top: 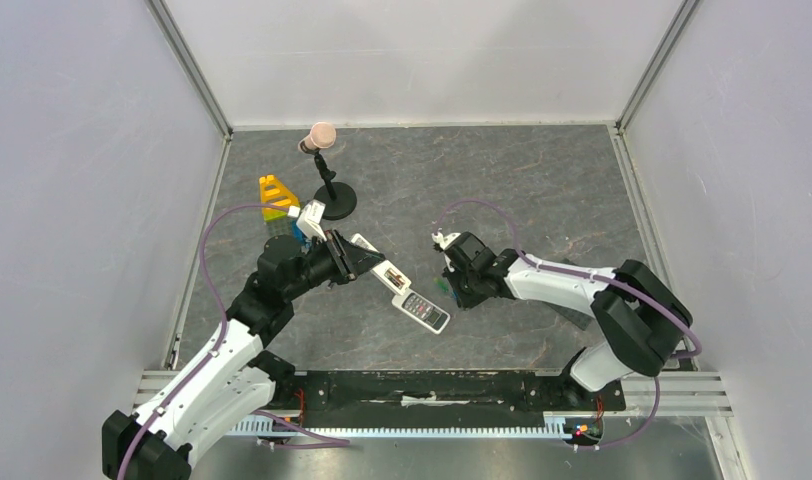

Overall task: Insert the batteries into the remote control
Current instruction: Pick up the battery from the center of the board.

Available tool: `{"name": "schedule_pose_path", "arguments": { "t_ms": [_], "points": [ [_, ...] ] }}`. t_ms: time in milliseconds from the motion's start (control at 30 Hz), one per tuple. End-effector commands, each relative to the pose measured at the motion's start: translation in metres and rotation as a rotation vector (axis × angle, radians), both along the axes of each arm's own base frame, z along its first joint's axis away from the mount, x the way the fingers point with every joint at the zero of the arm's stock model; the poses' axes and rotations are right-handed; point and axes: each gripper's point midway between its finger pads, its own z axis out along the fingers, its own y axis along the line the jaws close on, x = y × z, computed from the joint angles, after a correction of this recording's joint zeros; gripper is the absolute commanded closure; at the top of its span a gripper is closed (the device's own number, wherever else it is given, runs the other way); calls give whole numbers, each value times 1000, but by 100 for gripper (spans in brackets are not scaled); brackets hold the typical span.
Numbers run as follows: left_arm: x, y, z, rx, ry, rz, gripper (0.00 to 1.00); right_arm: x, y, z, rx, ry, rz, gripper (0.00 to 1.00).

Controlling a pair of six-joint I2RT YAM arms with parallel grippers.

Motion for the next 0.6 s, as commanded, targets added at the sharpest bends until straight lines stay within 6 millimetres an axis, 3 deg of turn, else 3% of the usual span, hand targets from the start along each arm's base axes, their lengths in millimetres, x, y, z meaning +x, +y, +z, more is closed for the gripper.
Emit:
{"name": "schedule_pose_path", "arguments": {
  "t_ms": [0,167,367,567],
  "points": [
    [-2,-3,30,-17,-102,-38,98,11,11,30,83,-86,6,100],
    [-2,-4,33,-20,-114,-48,98,14,33,109,331,-303,142,100],
    [-7,-9,44,-37,-155,-94,98,-30,53,219,696,-577,468,100],
    [-17,-18,56,-84,-196,-177,98,-91,66,279,917,-494,751,100]
  ]
}}
